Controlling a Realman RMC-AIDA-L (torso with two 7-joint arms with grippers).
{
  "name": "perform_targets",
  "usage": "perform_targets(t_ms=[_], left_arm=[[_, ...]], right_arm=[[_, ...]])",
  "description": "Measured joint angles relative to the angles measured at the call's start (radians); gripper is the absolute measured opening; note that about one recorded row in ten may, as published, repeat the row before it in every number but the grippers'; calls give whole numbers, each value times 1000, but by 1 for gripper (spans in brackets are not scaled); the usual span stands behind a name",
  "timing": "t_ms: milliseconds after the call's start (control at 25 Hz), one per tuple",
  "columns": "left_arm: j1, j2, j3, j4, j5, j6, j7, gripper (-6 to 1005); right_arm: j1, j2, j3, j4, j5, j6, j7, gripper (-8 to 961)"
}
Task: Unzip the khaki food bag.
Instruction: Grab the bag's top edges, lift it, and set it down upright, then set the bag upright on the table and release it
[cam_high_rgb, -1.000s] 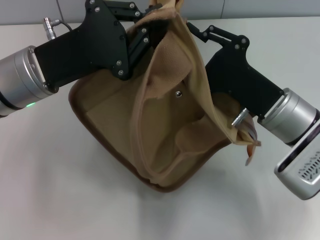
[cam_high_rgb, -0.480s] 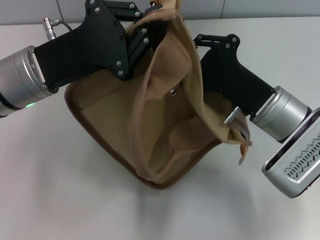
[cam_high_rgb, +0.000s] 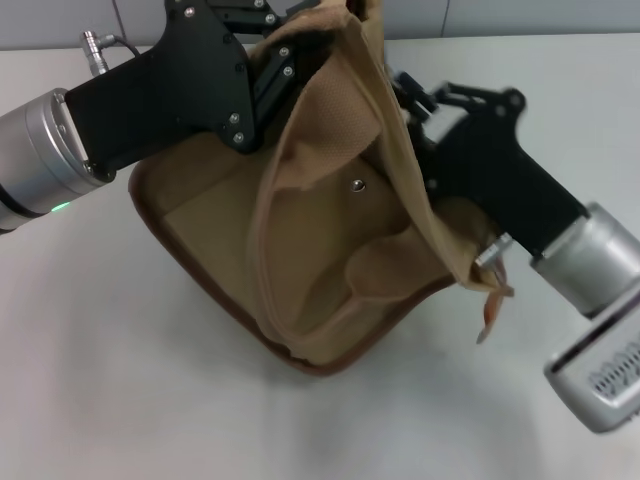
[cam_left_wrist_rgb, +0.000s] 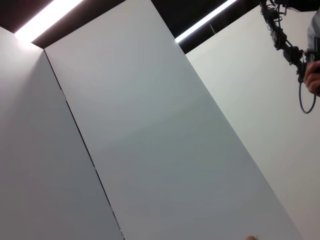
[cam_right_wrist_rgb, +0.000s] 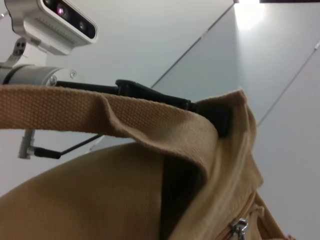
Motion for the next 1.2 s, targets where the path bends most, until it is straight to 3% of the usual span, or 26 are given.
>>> perform_targets(t_ms=[240, 320, 360, 400, 560, 1040, 1200], left_arm=[[-2, 0, 0, -4, -17, -9, 0, 42], [-4, 0, 0, -4, -17, -9, 0, 42], [-7, 0, 0, -5, -18, -10, 0, 42], [-7, 0, 0, -5, -18, -10, 0, 42], [-11, 0, -3, -5, -19, -14, 0, 41], [-17, 0, 2, -8, -31, -20, 0, 41], [-15, 0, 2, -8, -31, -20, 0, 42]], right_arm=[[-121, -4, -8, 2, -1, -66, -35, 15], [-184, -6, -9, 2, -1, -85, -48, 18], [-252, -7, -9, -3, -1, -103, -51, 20], [-252, -7, -9, -3, -1, -103, -51, 21], [-386, -9, -9, -13, -1, -145, -41, 28], [-462, -4, 29, 1, 9, -167, 15, 49], [-470, -10, 57, -30, 10, -174, 178, 174]])
